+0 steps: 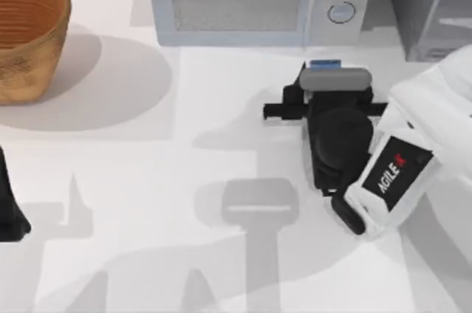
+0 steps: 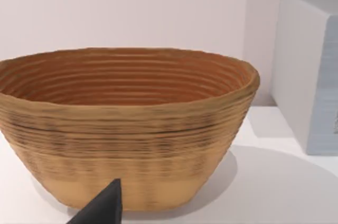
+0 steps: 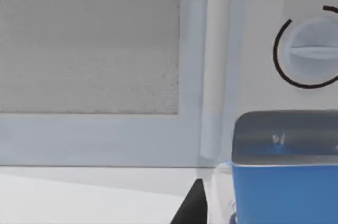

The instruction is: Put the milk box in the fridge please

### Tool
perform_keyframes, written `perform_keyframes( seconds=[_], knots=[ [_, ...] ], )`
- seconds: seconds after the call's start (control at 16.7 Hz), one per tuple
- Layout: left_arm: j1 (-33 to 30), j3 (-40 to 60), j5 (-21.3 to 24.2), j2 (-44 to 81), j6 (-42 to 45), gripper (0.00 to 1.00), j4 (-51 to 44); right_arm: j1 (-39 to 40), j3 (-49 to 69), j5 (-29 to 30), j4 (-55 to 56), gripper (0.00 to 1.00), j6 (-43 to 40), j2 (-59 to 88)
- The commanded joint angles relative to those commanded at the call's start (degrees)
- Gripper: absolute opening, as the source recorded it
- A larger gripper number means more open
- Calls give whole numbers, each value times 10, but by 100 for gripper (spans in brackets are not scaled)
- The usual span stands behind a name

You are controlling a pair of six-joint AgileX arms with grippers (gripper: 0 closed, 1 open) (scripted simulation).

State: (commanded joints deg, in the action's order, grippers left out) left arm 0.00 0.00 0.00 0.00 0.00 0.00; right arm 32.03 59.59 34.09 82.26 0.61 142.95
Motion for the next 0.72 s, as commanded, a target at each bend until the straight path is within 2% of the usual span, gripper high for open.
perform_keyframes(
  seconds=[0.48, 0.72],
  knots=[
    [0, 0, 0, 0, 0, 100, 0, 0, -15, -1, -193, 0, 4, -223],
    [0, 0, 0, 0, 0, 100, 0, 2, -22, -1, -230, 0, 4, -258]
  ],
)
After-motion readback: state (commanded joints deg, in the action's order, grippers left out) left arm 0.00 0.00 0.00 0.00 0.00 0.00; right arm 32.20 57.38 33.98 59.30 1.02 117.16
